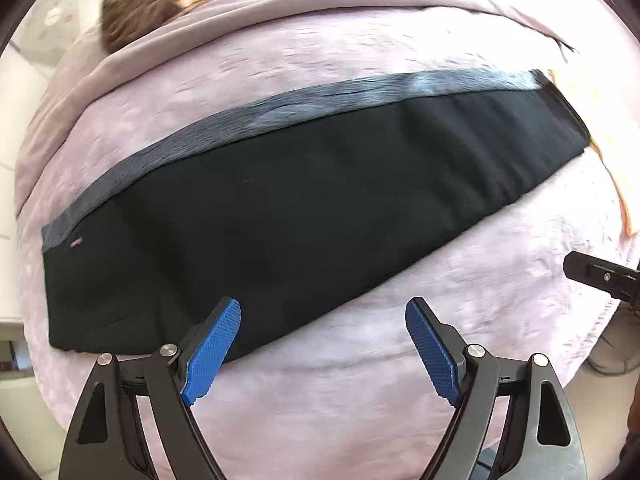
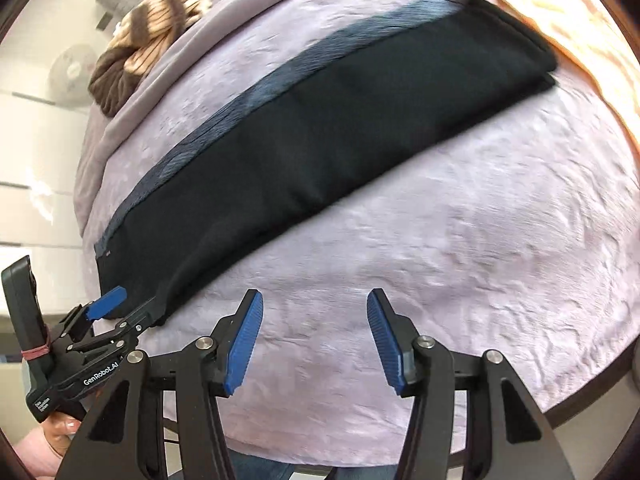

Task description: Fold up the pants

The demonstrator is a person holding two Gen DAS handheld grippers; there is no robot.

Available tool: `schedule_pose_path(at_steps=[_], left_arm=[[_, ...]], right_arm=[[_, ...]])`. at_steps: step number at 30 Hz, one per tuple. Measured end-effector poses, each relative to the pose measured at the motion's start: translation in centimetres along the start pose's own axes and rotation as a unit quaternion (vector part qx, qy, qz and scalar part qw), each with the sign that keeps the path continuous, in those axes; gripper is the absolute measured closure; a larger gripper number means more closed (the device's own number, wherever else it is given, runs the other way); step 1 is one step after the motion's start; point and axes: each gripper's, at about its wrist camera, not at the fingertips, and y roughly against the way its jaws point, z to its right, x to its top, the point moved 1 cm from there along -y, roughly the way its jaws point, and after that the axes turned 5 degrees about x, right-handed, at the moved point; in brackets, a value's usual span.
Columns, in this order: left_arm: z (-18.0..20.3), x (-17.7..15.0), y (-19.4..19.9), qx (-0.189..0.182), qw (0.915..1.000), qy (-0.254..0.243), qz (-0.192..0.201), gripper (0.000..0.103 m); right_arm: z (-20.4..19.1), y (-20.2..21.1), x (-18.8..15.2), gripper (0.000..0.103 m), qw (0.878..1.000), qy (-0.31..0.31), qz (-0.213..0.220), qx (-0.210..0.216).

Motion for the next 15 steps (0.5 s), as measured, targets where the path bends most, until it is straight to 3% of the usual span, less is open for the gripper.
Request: schedule_pose_path(at_steps=[6,9,12,14,15], left_arm=[[4.2,3.5,-0.3,0.009,0.9999,-0.011,0.005,0.017],[5.3,5.3,-1.4,0.021,0.9998,0.000,0.000,0.017],[5.5,5.8,-1.8,0.023,0.9994,0.025,-0.003,0.017],[6.1,7.0,-2.0,0.025,0.9989,0.039,0.001,0.017],[6.2,7.2,-1.7,0.025,0.9987,0.043,0.004,0.017]], right_arm=[[6.4,3.4,3.9,0.045,0.997,-0.050,0.061,0.005],[11.1,3.8,8.0,0.045,0.989,-0.112,0.100,0.013],[14.8,2.9,10.7,0.045,0.981,-0.158,0.111,0.017],[16.2,2.5,11.6,0.057,0.977,-0.177,0.113,0.039],[16.8,2.4,12.1,0.088,0.975,-0.184,0.115,0.054]])
